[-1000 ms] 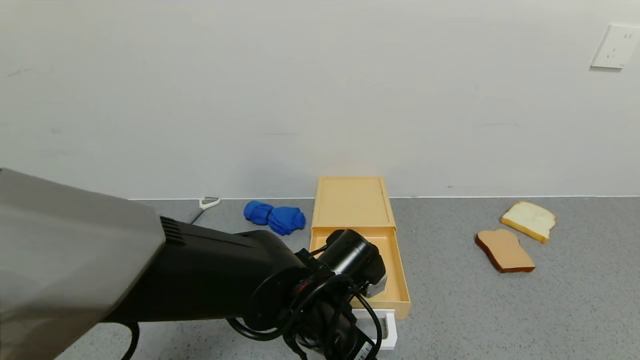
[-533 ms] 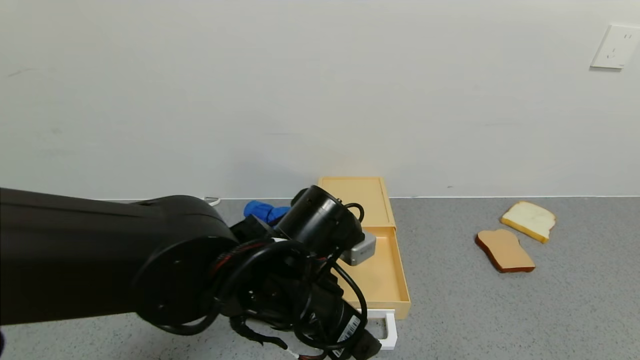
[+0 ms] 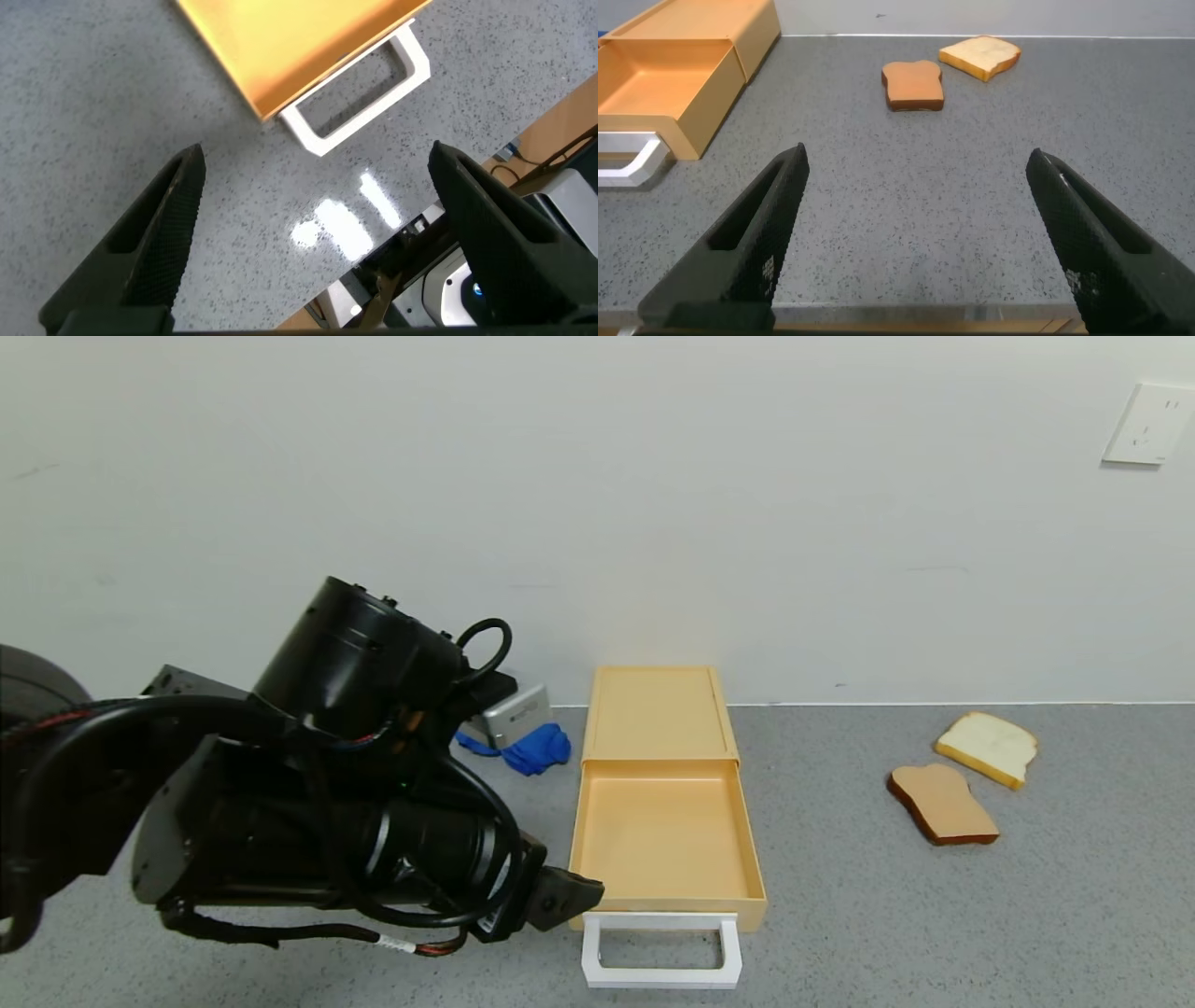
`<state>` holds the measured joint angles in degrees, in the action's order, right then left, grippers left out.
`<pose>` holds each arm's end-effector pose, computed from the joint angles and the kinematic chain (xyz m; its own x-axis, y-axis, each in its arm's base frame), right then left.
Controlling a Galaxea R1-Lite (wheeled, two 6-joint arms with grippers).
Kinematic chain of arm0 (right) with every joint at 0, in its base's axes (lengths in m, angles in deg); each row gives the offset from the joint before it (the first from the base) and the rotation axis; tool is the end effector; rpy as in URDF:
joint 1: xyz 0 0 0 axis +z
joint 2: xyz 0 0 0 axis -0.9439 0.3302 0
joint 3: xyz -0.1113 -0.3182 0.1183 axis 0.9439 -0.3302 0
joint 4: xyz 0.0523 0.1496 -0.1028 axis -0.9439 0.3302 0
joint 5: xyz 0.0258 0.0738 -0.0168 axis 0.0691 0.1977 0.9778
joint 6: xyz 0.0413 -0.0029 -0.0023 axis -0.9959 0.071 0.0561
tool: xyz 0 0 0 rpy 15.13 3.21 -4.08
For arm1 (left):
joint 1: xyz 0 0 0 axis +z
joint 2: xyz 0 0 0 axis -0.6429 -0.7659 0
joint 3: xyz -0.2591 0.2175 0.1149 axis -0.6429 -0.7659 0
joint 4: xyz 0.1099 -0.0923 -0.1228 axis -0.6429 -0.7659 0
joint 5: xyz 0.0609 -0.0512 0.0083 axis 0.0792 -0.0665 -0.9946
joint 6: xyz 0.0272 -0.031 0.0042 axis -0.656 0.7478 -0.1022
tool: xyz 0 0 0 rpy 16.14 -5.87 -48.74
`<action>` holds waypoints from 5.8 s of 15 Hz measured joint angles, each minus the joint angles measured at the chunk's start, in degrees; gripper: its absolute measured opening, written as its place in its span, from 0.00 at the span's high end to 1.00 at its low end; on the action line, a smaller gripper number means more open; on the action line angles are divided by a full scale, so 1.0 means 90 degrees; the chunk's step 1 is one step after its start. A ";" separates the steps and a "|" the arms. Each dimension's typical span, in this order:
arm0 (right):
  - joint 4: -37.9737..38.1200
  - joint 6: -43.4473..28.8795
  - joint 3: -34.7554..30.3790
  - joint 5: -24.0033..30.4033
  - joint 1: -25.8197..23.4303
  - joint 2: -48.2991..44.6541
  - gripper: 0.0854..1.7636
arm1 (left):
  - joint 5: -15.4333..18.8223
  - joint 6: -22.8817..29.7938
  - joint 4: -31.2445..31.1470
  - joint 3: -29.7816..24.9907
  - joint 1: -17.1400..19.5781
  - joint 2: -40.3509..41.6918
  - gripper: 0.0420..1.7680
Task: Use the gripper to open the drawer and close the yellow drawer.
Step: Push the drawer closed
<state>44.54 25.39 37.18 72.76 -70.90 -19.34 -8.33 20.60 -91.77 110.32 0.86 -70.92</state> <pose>-0.0627 -0.0010 0.0752 0.9995 -0.0330 -0.0019 0.0330 0.9992 0.0243 0.2096 -0.1711 0.2655 0.5306 -0.4399 -0.7246 0.5794 0.8122 -0.0688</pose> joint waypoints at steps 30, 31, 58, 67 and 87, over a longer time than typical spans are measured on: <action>0.0000 0.0000 0.0000 0.0000 0.0000 0.0000 0.03 | 0.0080 -0.0061 0.0563 -0.0853 0.0219 0.0863 0.03; -0.0003 0.0003 0.0000 0.0000 0.0000 0.0000 0.03 | 0.0049 -0.0057 0.0566 -0.0848 0.0214 0.0851 0.03; 0.0000 0.0000 0.0000 0.0000 0.0000 0.0000 0.03 | -0.0695 0.0830 0.0832 -0.0423 -0.1420 -0.0643 0.03; 0.0000 0.0000 0.0000 -0.0005 0.0000 0.0000 0.03 | -0.1589 0.2462 0.0805 0.0261 -0.2087 -0.1955 0.03; 0.0000 0.0000 0.0000 -0.0003 0.0000 0.0000 0.03 | -0.2706 0.4252 -0.0016 0.1644 -0.2095 -0.3501 0.03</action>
<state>44.54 25.39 37.18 72.74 -70.90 -19.34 -32.69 58.87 -91.92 125.12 -18.00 -102.43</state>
